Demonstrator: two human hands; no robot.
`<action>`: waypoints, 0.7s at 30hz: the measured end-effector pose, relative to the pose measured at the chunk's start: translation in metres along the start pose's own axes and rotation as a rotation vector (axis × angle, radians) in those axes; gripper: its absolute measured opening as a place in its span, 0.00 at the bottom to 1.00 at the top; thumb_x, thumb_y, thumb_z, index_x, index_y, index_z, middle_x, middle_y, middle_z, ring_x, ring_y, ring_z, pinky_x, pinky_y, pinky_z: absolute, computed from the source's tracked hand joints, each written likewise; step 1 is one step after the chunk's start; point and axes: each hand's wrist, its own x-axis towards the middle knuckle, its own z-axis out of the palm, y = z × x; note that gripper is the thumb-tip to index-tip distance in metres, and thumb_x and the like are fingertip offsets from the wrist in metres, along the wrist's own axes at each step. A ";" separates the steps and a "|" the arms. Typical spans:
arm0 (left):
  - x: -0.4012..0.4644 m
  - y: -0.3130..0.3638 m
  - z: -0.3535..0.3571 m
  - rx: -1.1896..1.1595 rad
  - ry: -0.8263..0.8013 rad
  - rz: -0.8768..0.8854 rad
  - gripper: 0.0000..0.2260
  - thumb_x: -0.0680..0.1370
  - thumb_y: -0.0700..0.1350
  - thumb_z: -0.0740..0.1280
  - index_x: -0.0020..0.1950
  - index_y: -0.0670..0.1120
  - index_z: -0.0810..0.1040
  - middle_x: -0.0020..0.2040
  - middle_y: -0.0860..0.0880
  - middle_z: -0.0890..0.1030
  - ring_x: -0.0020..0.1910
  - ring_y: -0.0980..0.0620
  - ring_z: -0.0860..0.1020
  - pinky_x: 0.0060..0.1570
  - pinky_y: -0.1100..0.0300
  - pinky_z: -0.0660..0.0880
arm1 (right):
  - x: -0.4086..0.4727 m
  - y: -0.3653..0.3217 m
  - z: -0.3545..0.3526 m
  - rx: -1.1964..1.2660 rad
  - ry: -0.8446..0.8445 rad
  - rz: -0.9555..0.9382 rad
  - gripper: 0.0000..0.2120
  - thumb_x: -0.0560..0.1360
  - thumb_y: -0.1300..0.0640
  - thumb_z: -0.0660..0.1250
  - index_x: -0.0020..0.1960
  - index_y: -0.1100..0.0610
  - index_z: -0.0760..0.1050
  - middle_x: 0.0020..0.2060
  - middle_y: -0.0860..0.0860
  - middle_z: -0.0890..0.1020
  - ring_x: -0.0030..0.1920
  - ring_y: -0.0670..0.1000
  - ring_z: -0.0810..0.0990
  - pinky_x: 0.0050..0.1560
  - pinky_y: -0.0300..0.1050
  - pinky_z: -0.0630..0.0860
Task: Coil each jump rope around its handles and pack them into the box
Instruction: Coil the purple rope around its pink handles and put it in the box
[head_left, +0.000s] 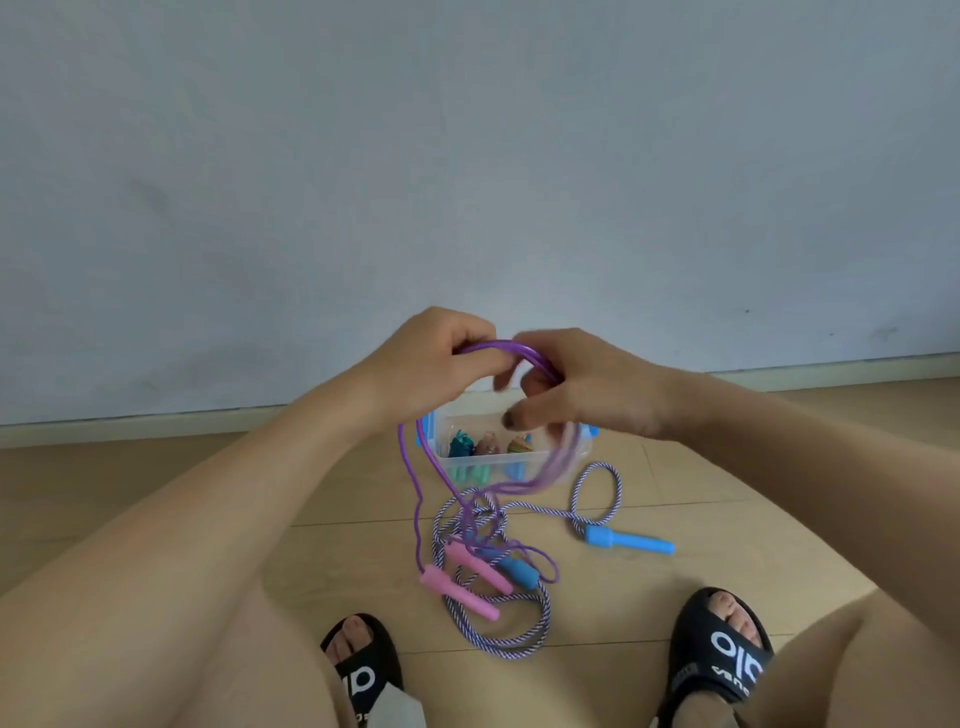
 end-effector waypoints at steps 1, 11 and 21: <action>0.000 -0.004 -0.002 0.057 0.005 0.017 0.16 0.77 0.46 0.69 0.31 0.44 0.70 0.26 0.53 0.63 0.26 0.55 0.61 0.28 0.64 0.60 | 0.001 0.004 0.000 -0.188 0.074 -0.007 0.06 0.70 0.60 0.73 0.45 0.55 0.77 0.26 0.44 0.71 0.27 0.42 0.69 0.30 0.33 0.65; -0.015 -0.052 -0.025 0.485 -0.267 -0.289 0.18 0.81 0.54 0.62 0.35 0.46 0.67 0.29 0.51 0.65 0.28 0.54 0.64 0.32 0.58 0.63 | -0.016 0.093 -0.095 -0.876 -0.001 0.686 0.15 0.67 0.51 0.76 0.50 0.56 0.78 0.45 0.54 0.83 0.41 0.52 0.80 0.41 0.44 0.77; -0.002 -0.020 0.009 0.256 -0.068 0.042 0.10 0.78 0.51 0.67 0.38 0.50 0.80 0.32 0.51 0.78 0.33 0.52 0.73 0.37 0.56 0.70 | 0.014 0.002 0.011 0.267 -0.067 0.042 0.14 0.79 0.46 0.61 0.47 0.57 0.75 0.32 0.52 0.77 0.33 0.52 0.74 0.39 0.46 0.73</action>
